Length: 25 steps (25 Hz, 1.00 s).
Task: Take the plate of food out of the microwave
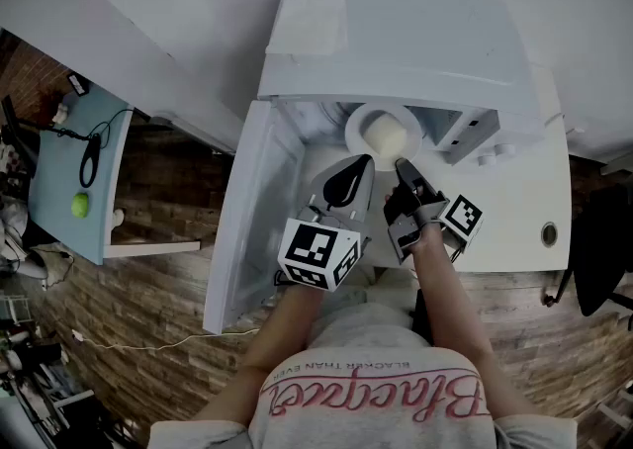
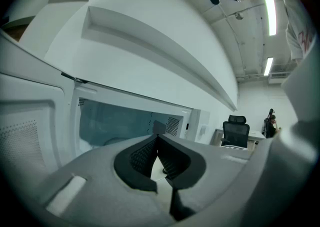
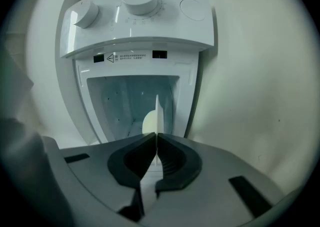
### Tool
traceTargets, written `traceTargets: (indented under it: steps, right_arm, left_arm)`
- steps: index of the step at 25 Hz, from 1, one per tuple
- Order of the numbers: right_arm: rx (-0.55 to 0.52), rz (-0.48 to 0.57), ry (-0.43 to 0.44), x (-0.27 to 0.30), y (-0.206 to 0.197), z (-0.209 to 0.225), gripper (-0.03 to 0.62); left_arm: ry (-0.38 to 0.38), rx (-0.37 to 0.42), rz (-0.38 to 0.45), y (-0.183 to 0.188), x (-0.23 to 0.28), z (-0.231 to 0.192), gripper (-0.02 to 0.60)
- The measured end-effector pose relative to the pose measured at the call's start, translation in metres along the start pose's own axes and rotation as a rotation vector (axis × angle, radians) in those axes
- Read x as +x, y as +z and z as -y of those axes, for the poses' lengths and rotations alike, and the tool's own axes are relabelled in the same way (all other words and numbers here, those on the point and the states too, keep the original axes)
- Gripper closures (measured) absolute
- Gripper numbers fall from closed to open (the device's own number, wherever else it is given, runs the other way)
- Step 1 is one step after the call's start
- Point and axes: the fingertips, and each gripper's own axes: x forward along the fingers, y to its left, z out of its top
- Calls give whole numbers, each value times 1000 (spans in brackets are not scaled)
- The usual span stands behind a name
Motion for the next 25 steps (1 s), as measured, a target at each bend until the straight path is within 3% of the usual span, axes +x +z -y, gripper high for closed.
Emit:
traceTargets:
  steps: [25]
  right_arm:
    - [-27,-167,39,-54,-16,-22,574]
  left_arm:
    - [127,-50,59,3,-35,43,575]
